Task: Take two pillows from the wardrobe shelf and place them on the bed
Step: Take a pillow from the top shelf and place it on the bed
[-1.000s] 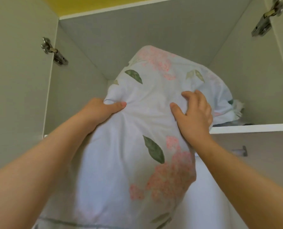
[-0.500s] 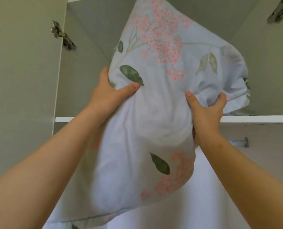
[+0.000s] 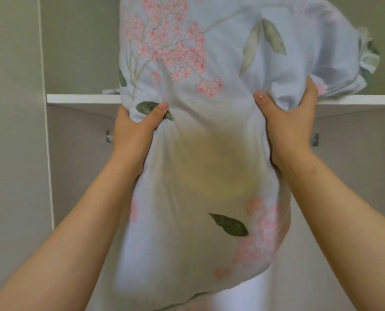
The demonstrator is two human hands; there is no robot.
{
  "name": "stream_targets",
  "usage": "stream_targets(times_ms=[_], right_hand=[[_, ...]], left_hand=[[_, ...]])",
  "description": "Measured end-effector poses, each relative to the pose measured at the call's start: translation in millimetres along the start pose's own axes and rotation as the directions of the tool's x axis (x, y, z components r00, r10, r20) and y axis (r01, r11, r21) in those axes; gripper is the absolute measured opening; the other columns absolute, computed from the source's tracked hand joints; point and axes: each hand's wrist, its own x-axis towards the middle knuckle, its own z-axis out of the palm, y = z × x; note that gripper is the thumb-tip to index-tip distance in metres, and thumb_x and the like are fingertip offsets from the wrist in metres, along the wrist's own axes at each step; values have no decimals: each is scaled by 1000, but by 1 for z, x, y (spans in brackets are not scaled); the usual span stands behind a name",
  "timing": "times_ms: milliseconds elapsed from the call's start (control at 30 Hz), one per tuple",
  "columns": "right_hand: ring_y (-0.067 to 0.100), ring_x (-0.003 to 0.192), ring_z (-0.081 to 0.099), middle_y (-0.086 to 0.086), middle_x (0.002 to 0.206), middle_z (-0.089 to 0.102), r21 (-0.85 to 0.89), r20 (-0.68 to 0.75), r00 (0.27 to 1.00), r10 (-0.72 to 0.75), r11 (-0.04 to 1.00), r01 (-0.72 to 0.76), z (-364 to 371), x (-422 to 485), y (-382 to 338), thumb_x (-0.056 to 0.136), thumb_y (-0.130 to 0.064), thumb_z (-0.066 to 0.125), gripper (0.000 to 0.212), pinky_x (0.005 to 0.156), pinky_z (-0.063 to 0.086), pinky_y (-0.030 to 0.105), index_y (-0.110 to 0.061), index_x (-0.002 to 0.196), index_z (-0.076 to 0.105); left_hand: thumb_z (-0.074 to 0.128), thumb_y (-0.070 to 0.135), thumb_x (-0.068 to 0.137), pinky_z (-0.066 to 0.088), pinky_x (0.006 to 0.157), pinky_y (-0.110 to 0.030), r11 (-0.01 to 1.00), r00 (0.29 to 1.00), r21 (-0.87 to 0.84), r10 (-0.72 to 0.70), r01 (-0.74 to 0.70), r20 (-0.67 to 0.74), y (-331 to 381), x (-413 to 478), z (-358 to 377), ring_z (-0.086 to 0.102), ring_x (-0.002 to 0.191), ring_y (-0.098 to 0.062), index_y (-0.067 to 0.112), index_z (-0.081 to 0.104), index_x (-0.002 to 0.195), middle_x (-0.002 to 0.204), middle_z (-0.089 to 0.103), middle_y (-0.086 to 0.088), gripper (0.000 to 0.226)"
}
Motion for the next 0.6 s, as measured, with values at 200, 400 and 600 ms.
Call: stream_targets(times_ms=[200, 400, 600], right_hand=[[17, 133, 43, 7, 145, 42, -105, -91, 996, 21, 994, -31, -19, -63, 34, 72, -18, 76, 77, 113, 35, 36, -13, 138, 36], [18, 119, 57, 9, 131, 56, -207, -162, 976, 143, 963, -175, -52, -120, 67, 76, -10, 72, 64, 104, 46, 39, -11, 133, 43], [15, 110, 60, 0, 122, 61, -429, -244, 937, 250, 839, -336, -82, -177, 95, 78, -18, 72, 54, 99, 49, 38, -18, 127, 49]], left_hand=[[72, 32, 77, 49, 84, -13, 997, 998, 39, -61, 61, -3, -59, -50, -16, 60, 97, -1, 23, 50, 126, 107, 61, 15, 55], [73, 46, 64, 45, 99, -35, 968, 968, 74, -245, 240, 60, -111, -92, -26, 55, 109, -15, 34, 45, 120, 110, 55, 16, 64], [74, 46, 59, 46, 100, -42, 875, 856, 136, -483, 464, 183, -167, -135, -43, 58, 110, -18, 31, 51, 121, 116, 59, 9, 68]])
